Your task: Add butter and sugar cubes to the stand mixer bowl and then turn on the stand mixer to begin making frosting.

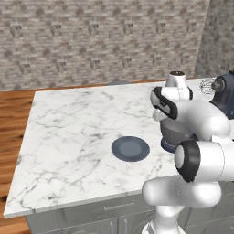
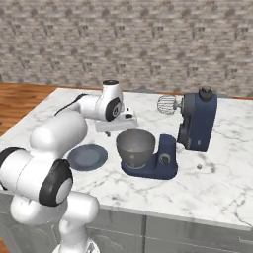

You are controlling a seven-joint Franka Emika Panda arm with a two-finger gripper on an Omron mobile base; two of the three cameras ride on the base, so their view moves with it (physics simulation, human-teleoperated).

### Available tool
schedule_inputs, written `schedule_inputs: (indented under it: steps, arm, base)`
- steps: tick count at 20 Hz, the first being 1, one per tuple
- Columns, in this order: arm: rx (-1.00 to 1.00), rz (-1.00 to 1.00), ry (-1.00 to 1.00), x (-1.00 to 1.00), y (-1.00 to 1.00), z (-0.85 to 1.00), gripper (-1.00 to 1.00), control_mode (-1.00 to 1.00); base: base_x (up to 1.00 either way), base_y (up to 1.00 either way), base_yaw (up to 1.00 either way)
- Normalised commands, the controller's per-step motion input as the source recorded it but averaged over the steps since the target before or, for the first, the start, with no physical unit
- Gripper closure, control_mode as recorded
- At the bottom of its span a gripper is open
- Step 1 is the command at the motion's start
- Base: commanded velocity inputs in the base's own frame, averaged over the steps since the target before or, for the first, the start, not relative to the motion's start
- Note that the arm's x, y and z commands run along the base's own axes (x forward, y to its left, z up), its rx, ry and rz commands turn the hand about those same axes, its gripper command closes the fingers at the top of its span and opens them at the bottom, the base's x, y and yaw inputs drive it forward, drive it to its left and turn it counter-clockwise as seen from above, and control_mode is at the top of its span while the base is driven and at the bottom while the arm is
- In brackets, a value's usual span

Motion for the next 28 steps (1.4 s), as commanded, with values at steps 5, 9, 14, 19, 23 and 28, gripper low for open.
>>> schedule_inputs:
  steps: [5, 9, 14, 19, 23, 28]
  arm:
    - [-0.02, 0.0, -0.2, -0.95, -0.1, -0.1, -1.0, -1.0]
    - [0.0, 0.0, -0.27, -1.0, -0.48, -0.11, -1.0, -1.0]
    - [0.0, 0.03, -0.24, -0.95, -0.83, -0.05, -1.0, -1.0]
    - [0.01, 0.06, -0.21, -0.67, -0.92, -0.01, -1.0, -1.0]
    - [0.02, 0.04, -0.17, -0.53, -0.95, 0.0, -1.0, -1.0]
    - [0.07, 0.07, -0.09, -0.16, -0.88, -0.01, -1.0, -1.0]
  base:
    - [0.0, 0.0, 0.0]
    - [0.0, 0.0, 0.0]
    - [0.0, 0.0, 0.0]
    - [0.0, 0.0, 0.0]
    - [0.0, 0.0, 0.0]
    - [0.0, 0.0, 0.0]
